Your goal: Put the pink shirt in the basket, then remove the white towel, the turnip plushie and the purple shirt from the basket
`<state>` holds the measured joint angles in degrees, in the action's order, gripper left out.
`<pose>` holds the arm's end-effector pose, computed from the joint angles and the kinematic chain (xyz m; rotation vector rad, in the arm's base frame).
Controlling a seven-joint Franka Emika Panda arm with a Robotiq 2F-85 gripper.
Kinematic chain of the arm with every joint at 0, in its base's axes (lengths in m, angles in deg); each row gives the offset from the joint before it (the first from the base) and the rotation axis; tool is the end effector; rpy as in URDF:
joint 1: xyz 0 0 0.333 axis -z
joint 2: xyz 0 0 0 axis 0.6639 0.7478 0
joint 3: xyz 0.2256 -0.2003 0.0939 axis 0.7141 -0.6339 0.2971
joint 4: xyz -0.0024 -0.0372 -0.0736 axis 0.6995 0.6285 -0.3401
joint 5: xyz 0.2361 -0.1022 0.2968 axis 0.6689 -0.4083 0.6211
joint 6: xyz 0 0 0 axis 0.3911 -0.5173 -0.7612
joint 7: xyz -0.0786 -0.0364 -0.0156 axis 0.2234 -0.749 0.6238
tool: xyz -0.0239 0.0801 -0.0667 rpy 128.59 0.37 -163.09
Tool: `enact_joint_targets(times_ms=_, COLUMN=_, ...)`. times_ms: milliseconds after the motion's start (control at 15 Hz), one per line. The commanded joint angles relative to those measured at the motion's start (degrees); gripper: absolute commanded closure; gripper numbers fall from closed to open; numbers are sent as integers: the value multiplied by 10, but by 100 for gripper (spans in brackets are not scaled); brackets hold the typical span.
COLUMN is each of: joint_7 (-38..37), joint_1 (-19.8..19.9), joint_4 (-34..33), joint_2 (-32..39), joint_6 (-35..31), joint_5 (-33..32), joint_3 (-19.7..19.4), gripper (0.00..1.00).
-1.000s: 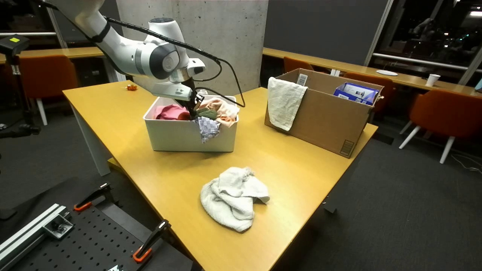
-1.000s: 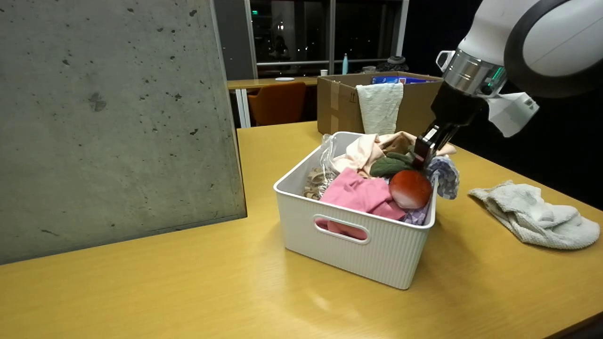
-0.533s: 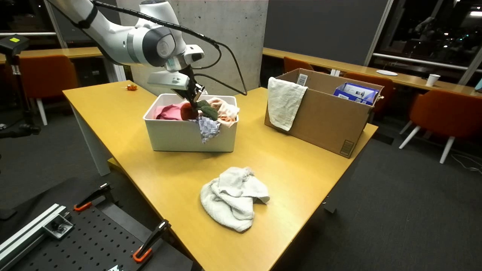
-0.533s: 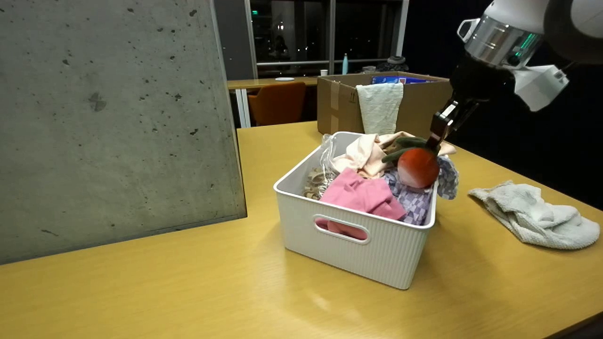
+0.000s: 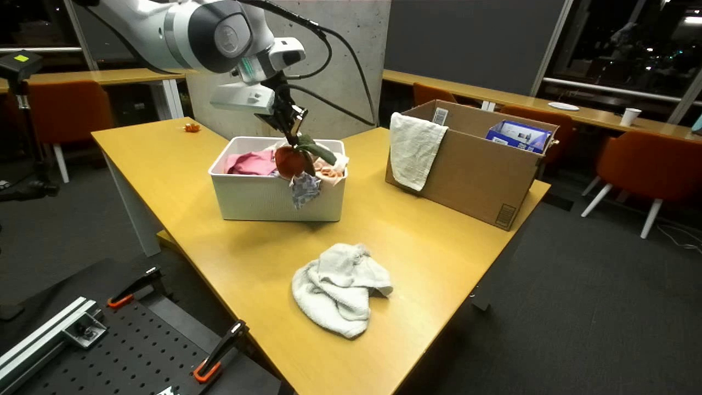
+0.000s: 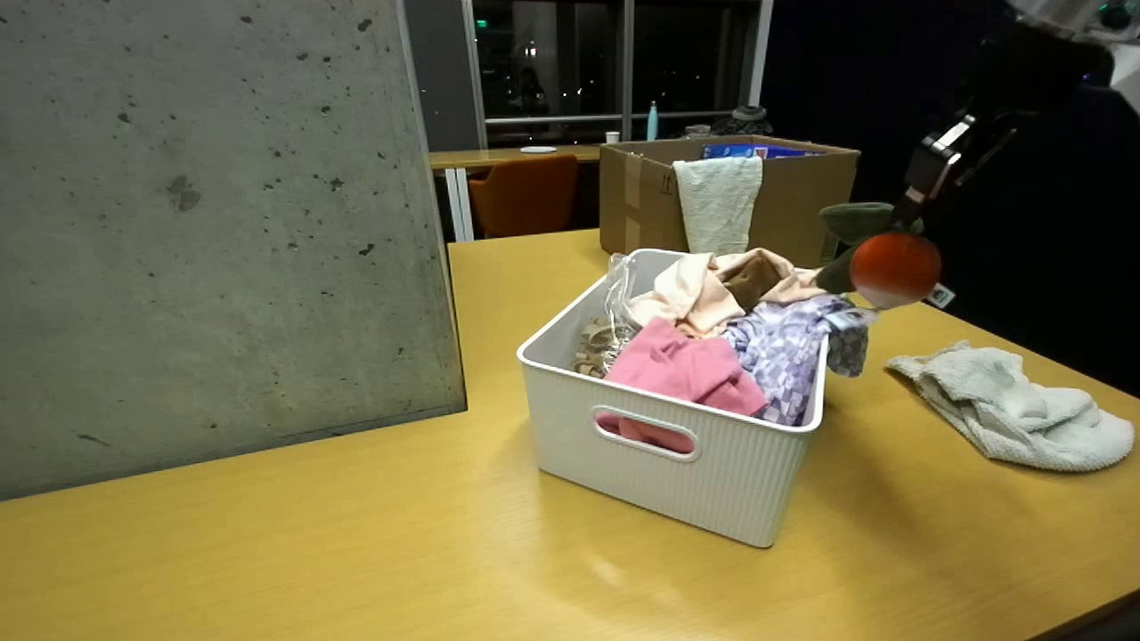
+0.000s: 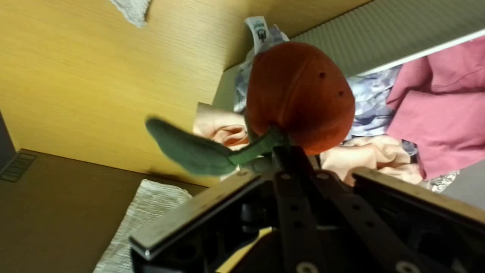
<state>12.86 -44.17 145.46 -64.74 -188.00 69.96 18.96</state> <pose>0.5956 0.0122 0.3875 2.9757 0.1968 0.6581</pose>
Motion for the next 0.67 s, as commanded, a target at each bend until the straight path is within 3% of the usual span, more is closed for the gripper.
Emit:
enact_joint_targets(times_ms=0, joint_7=10, joint_1=33, joint_4=43, joint_2=-41, joint_6=-12, joint_5=11, joint_3=-12, gripper=99)
enact_joint_targets(times_ms=333, joint_7=20, joint_1=61, joint_4=66, joint_2=-19, joint_6=-23, joint_5=28, joint_3=-18, gripper=99)
enact_joint_targets(times_ms=600, joint_7=15, joint_1=56, joint_4=64, joint_2=29, joint_6=-22, joint_5=33, joint_3=-9, gripper=99)
